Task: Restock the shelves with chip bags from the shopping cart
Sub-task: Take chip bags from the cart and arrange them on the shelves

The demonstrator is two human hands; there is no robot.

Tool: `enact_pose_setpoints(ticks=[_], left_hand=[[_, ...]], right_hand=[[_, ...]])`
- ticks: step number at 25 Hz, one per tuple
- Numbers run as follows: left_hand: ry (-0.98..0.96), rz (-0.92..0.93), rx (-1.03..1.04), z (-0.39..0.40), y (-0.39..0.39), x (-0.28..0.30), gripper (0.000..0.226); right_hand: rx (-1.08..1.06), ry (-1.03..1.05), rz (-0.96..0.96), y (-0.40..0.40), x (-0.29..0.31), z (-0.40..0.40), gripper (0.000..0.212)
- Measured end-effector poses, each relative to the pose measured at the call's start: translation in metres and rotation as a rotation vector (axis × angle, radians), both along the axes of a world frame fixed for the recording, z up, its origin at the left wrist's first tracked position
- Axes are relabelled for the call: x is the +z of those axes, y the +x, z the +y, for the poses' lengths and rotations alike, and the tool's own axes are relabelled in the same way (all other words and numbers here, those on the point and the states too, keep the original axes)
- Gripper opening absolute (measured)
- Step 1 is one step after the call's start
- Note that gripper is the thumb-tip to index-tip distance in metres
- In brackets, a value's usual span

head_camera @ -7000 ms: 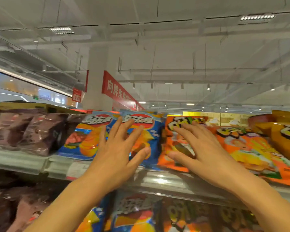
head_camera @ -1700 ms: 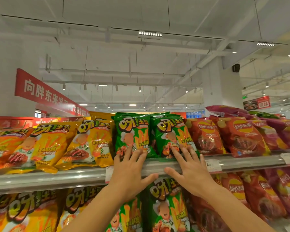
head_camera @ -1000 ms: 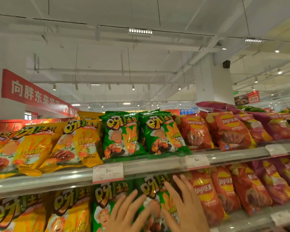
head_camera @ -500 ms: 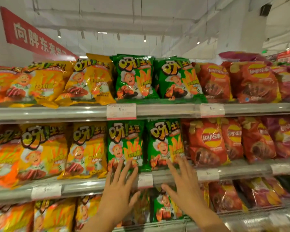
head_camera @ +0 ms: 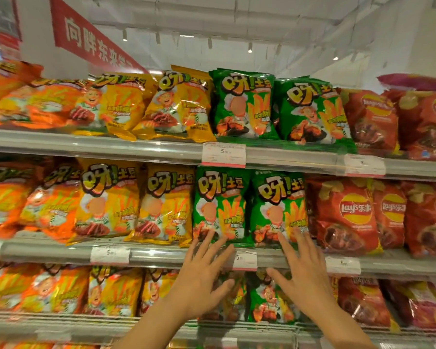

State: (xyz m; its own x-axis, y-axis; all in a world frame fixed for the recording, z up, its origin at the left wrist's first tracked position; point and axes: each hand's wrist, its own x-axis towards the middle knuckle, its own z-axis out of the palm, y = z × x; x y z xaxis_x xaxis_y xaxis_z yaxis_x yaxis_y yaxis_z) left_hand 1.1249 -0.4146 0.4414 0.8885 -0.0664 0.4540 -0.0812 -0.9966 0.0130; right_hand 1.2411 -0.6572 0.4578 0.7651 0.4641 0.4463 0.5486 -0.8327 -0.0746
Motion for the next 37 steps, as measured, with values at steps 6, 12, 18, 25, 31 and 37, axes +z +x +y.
enact_pose_setpoints(ticks=[6,12,18,25,31,37], left_hand=[[-0.063,-0.038,0.145,0.050,-0.051,0.000,0.067],[-0.163,-0.221,0.253,0.159,-0.109,0.011,0.062],[-0.037,-0.172,0.106,0.258,-0.135,0.006,0.063],[-0.111,-0.097,-0.066,0.286,-0.132,0.010,0.062],[-0.157,0.023,0.006,0.295,-0.125,0.013,0.068],[-0.085,-0.274,0.107,0.347,-0.109,0.067,0.067]], right_hand=[[0.254,0.060,-0.074,-0.038,0.013,0.081,0.077],[0.460,0.123,-0.014,-0.090,0.016,0.193,0.065],[0.481,0.235,-0.204,-0.138,0.035,0.314,0.054],[0.162,0.633,0.346,-0.110,0.144,0.418,0.040],[0.059,0.479,0.413,-0.092,0.147,0.432,0.047],[0.092,0.671,0.642,-0.080,0.138,0.416,0.068]])
